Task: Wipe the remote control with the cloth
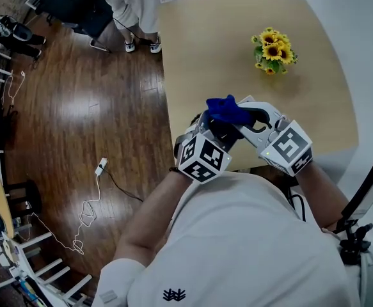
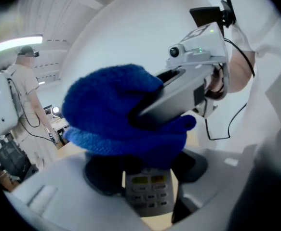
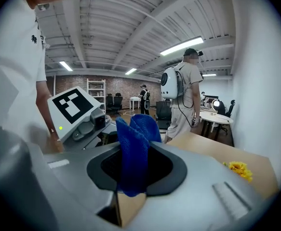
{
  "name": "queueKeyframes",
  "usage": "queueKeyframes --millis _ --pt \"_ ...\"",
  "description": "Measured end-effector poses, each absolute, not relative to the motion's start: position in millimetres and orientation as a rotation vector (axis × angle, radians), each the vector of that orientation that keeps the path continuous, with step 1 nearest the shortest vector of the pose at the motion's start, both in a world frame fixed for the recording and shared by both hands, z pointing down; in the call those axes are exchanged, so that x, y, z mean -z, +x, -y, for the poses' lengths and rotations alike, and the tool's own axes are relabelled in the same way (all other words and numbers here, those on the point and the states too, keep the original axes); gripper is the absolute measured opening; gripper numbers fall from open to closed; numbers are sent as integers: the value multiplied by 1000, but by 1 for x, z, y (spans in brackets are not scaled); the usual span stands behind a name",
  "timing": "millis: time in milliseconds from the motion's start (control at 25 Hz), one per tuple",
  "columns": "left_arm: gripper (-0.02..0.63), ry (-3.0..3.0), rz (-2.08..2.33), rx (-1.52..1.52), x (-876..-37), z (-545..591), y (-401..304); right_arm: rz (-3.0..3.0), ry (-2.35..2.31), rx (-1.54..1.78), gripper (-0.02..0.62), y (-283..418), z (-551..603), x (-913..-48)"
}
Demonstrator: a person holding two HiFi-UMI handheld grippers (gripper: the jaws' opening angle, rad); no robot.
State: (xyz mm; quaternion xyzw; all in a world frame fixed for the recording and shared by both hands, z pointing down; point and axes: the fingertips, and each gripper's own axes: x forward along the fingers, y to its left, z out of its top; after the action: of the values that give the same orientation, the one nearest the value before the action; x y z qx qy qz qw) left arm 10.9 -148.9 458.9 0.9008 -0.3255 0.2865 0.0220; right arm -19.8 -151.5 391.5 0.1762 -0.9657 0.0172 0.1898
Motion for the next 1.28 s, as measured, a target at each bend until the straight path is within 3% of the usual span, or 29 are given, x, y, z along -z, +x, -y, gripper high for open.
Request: queueKeyframes --millis 680,1120,1280 --pt "276 2775 1019 -810 -463 153 -1 2634 899 -25 84 56 223 -365" --pt "276 2775 1012 -809 -461 156 6 2781 446 -93 84 -43 130 -360" --pt "276 2783 1018 -805 -458 153 7 2787 407 -139 84 -49 126 -376"
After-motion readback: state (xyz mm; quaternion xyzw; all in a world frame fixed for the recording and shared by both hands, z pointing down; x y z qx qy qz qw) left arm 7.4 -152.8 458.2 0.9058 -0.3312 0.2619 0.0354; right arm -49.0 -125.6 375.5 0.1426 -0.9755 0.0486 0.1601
